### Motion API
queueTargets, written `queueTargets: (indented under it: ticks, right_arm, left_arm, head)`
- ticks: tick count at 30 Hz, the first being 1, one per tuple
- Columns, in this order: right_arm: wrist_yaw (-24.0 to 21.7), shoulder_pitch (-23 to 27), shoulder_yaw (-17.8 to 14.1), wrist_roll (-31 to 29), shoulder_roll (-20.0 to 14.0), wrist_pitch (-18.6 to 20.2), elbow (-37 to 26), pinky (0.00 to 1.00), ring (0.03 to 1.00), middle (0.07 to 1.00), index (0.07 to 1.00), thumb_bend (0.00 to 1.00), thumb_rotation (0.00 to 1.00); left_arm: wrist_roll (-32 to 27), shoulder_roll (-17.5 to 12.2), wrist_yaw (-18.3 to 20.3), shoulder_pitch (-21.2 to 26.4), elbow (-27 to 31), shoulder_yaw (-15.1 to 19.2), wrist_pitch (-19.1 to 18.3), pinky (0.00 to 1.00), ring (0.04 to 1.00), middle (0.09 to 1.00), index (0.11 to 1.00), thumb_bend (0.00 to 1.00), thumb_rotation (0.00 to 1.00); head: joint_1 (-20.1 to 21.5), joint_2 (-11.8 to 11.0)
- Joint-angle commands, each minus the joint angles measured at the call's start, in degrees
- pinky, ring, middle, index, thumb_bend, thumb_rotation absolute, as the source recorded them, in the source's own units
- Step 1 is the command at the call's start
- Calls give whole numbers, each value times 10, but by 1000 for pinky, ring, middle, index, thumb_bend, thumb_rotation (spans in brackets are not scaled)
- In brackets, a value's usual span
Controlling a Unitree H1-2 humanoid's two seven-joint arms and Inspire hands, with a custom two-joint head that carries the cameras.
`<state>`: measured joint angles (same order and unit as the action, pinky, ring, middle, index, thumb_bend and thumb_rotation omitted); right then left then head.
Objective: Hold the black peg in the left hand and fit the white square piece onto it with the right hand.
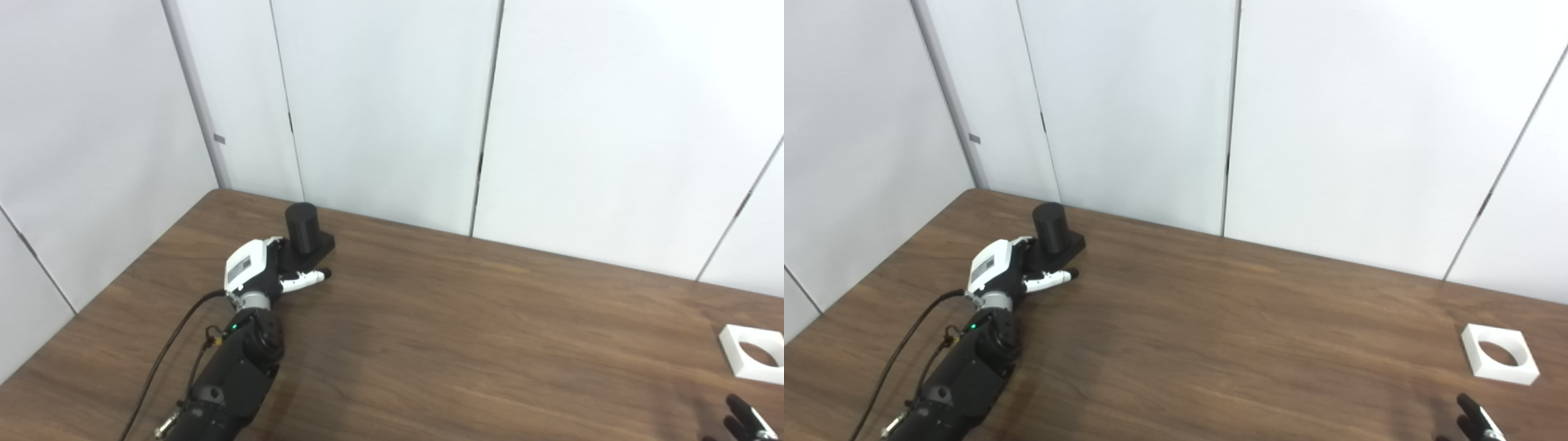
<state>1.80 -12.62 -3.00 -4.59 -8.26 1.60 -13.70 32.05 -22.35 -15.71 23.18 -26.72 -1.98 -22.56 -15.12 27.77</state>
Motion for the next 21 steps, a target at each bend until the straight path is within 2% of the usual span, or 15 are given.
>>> queueTargets:
  ticks: [1, 3, 4, 5, 6, 8, 13, 18, 21]
  right_arm:
    - [-9, -1, 9, -1, 15, 13, -6, 860, 950, 949, 879, 430, 1000]
    - [-6, -2, 11, 11, 13, 9, -6, 840, 939, 940, 871, 415, 1000]
    - [-6, -2, 11, 13, 13, 9, -6, 833, 938, 939, 872, 404, 1000]
    - [-7, -2, 12, 14, 13, 9, -6, 835, 940, 941, 873, 399, 1000]
    - [-9, -2, 11, 10, 13, 8, -5, 838, 943, 942, 873, 396, 1000]
    - [-10, -2, 11, 5, 14, 10, -5, 866, 954, 953, 885, 392, 1000]
    - [-12, -1, 10, -3, 14, 14, -7, 883, 962, 955, 882, 408, 1000]
    - [-11, -1, 10, -7, 13, 14, -7, 895, 963, 956, 883, 423, 1000]
    - [-7, -1, 11, 3, 12, 13, -8, 864, 942, 943, 872, 403, 1000]
  left_arm:
    - [15, -16, -17, 33, 4, 0, -8, 926, 897, 842, 764, 936, 469]
    - [19, -12, -31, 36, -3, 1, -11, 886, 871, 809, 687, 915, 374]
    - [16, -10, -41, 36, -5, 5, -5, 853, 845, 779, 605, 818, 262]
    - [12, -8, -50, 36, -7, 9, 3, 835, 832, 760, 547, 675, 169]
    - [6, -6, -59, 36, -8, 13, 11, 815, 819, 744, 516, 602, 118]
    - [0, -2, -71, 35, -8, 20, 17, 725, 767, 694, 487, 538, 62]
    - [-3, -2, -75, 34, -6, 22, 17, 631, 724, 677, 481, 521, 46]
    - [-5, -2, -74, 32, 3, 21, 10, 615, 724, 678, 481, 521, 46]
    - [-4, -2, -75, 31, 4, 19, 8, 606, 722, 676, 481, 521, 47]
  head:
    - [-1, 0]
    - [-1, 0]
    - [-1, 0]
    - [-1, 1]
    - [-1, 1]
    - [-1, 1]
    - [-2, 3]
    - [-4, 5]
    - [-4, 6]
